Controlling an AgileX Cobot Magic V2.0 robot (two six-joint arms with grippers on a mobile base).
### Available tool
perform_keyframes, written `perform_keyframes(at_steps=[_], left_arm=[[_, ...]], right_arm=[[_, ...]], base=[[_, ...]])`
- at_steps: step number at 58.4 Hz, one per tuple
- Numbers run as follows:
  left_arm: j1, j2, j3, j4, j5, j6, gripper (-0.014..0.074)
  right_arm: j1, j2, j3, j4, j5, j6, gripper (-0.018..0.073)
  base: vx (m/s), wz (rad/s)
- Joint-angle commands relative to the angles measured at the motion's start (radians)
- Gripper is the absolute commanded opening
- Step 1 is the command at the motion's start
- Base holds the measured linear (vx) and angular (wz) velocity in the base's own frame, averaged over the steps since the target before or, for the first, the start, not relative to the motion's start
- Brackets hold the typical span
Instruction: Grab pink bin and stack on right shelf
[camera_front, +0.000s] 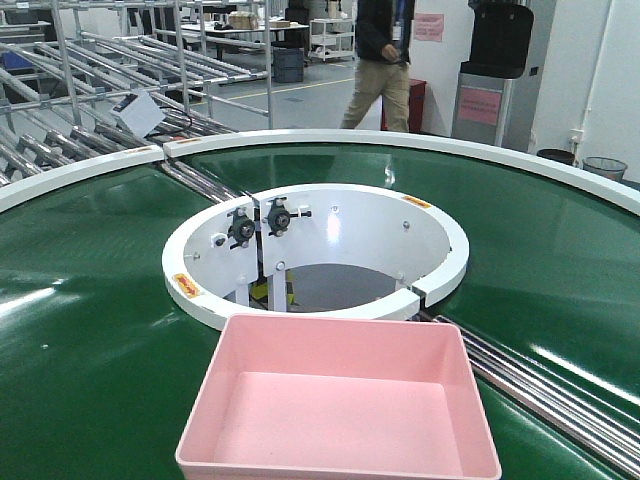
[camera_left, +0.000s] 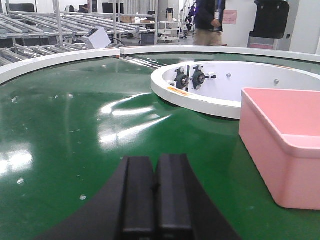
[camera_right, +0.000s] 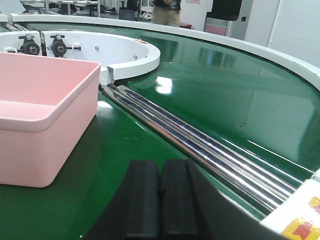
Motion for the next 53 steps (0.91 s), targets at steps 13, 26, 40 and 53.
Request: perform_keyframes(at_steps=[13,26,40,53], left_arm=[[0.001,-0.006,0.014,-0.005,-0.090,-0.006,-0.0005],[0.001,-0.006,0.014,-0.005,-0.090,-0.006,-0.0005],[0.001,-0.006,0.014,-0.005,-0.095,-0.006,-0.0005],[0.001,-0.006,0.009,-0.005,-0.205,-0.006,-0.0005]], right_arm=[[-0.006,-0.014,0.000,-0.010,-0.084,-0.001,-0.0011],[-0.006,-0.014,0.000,-0.010,-0.084,-0.001,-0.0011],[-0.006,-0.014,0.000,-0.012,-0.105,-0.002,-0.0011],[-0.006,-0.014,0.000,-0.011,-0.186,-0.001,-0.0011]], base=[[0.00,0.00],[0.00,0.00],[0.00,0.00],[0.00,0.00]])
